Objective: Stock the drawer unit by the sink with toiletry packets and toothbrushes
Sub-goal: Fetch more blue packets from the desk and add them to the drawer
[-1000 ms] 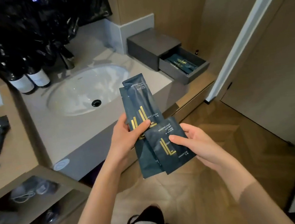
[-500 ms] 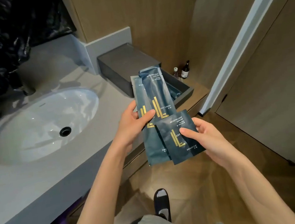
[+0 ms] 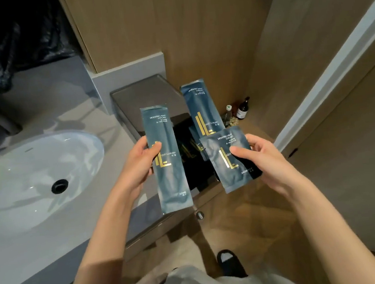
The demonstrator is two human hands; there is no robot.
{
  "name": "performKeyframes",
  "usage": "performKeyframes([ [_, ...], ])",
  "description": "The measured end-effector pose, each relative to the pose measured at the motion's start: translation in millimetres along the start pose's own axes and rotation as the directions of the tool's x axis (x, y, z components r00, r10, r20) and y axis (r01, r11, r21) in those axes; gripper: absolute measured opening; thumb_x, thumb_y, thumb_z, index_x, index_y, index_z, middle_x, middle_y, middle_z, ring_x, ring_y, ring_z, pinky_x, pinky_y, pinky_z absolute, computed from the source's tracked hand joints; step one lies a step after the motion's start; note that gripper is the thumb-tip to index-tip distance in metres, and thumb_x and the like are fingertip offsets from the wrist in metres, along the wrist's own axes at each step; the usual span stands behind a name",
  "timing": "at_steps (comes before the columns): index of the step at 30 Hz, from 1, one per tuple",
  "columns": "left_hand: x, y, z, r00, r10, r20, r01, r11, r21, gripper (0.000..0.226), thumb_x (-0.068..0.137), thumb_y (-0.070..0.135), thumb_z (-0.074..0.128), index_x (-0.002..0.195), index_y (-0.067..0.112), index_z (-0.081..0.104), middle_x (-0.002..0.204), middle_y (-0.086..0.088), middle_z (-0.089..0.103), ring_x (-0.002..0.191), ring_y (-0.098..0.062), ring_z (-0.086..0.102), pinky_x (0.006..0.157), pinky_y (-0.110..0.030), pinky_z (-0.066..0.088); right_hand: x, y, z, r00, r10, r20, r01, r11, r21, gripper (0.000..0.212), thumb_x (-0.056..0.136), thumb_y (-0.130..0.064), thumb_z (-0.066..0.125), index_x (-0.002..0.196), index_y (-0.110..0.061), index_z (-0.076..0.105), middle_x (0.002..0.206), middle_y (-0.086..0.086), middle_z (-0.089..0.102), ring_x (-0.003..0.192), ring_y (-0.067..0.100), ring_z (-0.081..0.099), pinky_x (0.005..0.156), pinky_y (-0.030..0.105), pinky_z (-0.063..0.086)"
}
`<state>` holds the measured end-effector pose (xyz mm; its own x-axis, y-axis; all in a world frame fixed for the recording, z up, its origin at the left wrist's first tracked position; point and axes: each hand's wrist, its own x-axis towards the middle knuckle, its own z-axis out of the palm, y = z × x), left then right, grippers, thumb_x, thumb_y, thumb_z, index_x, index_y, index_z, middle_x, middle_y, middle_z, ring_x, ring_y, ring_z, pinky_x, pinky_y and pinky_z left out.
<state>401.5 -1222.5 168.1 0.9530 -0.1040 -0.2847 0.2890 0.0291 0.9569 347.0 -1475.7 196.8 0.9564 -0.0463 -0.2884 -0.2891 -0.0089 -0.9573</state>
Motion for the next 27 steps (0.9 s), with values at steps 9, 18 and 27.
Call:
performKeyframes([
  [9, 1.1, -17.2, 27.1, 0.966, -0.07, -0.249, 0.054, 0.996, -0.069, 0.019, 0.096, 0.013, 0.049, 0.102, 0.023, 0.063, 0.082, 0.003, 0.074, 0.066, -0.009, 0.069, 0.071, -0.029, 0.056, 51.0, -20.8, -62.0, 0.907, 0.204, 0.368, -0.202, 0.978, -0.043, 0.021, 0.088, -0.011, 0.062, 0.109, -0.011, 0.065, 0.097, 0.008, 0.074, 0.076, 0.019, 0.072, 0.067, 0.029, 0.058],
  [18, -32.5, -27.5, 70.8, 0.8, -0.094, -0.593, -0.004, 0.987, -0.162, 0.015, 0.095, 0.014, 0.05, 0.101, 0.02, 0.063, 0.087, -0.001, 0.069, 0.068, -0.012, 0.065, 0.071, -0.031, 0.054, 71.5, -15.2, -98.6, 0.757, 0.345, 0.555, -0.29, 0.939, -0.187, 0.021, 0.091, -0.008, 0.059, 0.111, -0.008, 0.064, 0.095, 0.01, 0.075, 0.072, 0.016, 0.073, 0.057, 0.025, 0.059],
  [27, -70.2, -32.5, 83.2, 0.775, -0.124, -0.62, 0.004, 0.982, -0.19, 0.016, 0.097, 0.017, 0.049, 0.104, 0.018, 0.063, 0.082, 0.001, 0.072, 0.062, -0.008, 0.068, 0.063, -0.029, 0.053, 96.0, 6.6, -49.6, 0.837, 0.257, 0.483, -0.142, 0.955, -0.261, 0.013, 0.088, -0.01, 0.066, 0.101, -0.015, 0.067, 0.092, 0.001, 0.074, 0.075, 0.013, 0.071, 0.062, 0.025, 0.055],
])
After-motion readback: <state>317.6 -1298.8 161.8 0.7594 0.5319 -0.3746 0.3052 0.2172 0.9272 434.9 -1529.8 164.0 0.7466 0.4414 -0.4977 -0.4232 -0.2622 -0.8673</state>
